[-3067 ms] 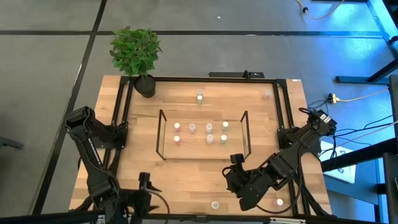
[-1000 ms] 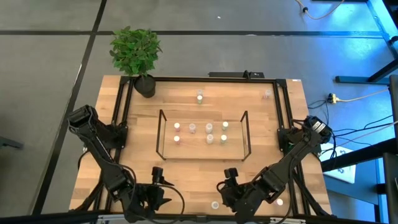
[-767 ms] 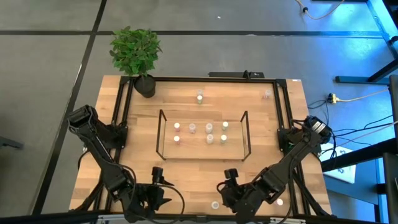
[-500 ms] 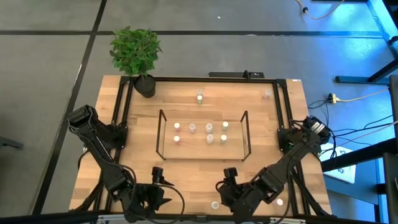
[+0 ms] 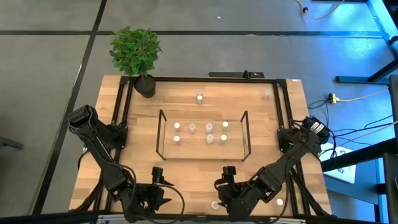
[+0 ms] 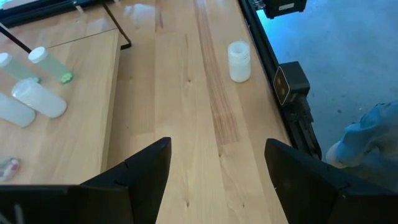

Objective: Pick and place medicine bottles onto shelf by color
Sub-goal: Put the white pill bottle on the shelf aligned with the other white pill bottles

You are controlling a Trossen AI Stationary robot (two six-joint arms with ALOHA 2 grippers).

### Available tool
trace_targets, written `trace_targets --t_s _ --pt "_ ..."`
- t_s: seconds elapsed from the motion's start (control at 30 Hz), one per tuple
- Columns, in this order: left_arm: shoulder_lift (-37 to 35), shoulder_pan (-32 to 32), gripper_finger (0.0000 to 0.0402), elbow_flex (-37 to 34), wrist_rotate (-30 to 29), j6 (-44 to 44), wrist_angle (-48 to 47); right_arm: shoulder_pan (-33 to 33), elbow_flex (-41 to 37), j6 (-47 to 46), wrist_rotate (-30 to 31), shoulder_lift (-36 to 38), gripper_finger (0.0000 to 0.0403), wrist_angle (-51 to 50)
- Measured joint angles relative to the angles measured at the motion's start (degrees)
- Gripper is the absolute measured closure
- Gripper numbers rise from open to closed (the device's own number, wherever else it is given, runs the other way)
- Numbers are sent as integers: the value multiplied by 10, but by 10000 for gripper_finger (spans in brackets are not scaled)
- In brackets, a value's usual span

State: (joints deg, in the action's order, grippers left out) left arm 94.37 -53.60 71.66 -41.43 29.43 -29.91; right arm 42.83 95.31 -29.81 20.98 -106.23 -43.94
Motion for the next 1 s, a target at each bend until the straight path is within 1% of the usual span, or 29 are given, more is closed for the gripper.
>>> trace_targets --t_s 0.17,0.63,0.8,1.0 --pt "0 0 149 0 0 0 0 0 0 -12 -20 -19 69 0" --pt "0 0 149 0 0 0 0 -1 0 19 -27 -81 69 9" --pt "0 0 149 0 0 0 0 -1 0 22 -59 -94 69 21" --pt "0 0 149 0 0 0 0 -1 0 47 -61 -107 69 29"
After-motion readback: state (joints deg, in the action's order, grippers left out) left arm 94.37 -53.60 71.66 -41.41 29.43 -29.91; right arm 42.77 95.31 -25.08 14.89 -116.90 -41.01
